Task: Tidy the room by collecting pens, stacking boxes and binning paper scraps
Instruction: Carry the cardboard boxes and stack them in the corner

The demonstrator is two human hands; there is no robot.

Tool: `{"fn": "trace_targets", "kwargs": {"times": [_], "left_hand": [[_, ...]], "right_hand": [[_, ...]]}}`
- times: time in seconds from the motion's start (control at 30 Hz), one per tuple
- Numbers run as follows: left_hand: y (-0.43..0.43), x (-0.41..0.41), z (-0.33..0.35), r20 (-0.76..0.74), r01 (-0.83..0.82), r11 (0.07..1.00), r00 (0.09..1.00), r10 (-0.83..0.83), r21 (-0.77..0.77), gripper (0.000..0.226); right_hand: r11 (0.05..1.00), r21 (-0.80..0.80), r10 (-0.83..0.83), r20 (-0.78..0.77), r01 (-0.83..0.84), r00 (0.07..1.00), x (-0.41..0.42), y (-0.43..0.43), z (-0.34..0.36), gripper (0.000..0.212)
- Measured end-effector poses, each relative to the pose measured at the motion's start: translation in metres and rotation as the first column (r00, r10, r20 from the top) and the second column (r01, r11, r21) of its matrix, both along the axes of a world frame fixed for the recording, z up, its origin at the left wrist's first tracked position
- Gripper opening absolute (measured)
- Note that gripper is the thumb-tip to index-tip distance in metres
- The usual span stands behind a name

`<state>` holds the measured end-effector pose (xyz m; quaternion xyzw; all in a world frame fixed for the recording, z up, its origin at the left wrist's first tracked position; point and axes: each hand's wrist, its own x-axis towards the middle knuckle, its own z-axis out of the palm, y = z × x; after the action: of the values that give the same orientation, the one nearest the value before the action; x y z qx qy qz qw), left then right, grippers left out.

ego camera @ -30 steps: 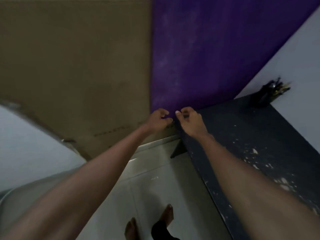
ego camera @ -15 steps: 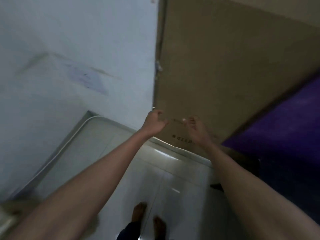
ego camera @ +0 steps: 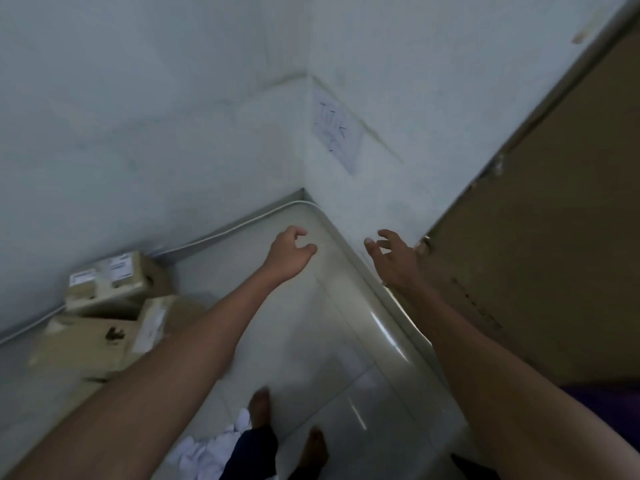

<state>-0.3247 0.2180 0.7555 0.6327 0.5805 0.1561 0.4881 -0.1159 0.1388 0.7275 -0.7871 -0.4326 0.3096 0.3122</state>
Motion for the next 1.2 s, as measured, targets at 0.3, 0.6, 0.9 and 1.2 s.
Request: {"fn": "trace_targets", "kwargs": {"times": [0.3, 0.6, 0.9, 1.2], "left_hand": [[0.044, -0.133, -0.018, -0.053, -0.270, 0.962, 0.962, 0.268, -0.040, 0.039], [0.098, -0.244, -0.032, -0.042, -0.481, 0.874, 0.876, 0.480, -0.061, 0.031], [0.120, -0.287, -0.043, -0.063, -0.569, 0.821, 0.822, 0.566, -0.050, 0.035], [0.113, -0.286, -0.058, -0.037, -0.662, 0.741, 0.748, 0.662, -0.111, 0.038]], "right_hand": [[0.979, -0.015, 0.201, 0.001, -0.201, 0.979, -0.091, 0.073, -0.006, 0.059], [0.952, -0.006, 0.305, -0.013, -0.305, 0.952, -0.172, 0.163, -0.013, 0.058], [0.906, -0.052, 0.421, 0.021, -0.419, 0.907, -0.213, 0.220, -0.047, 0.060], [0.842, -0.082, 0.533, -0.034, -0.534, 0.846, -0.253, 0.244, -0.067, 0.059]]}}
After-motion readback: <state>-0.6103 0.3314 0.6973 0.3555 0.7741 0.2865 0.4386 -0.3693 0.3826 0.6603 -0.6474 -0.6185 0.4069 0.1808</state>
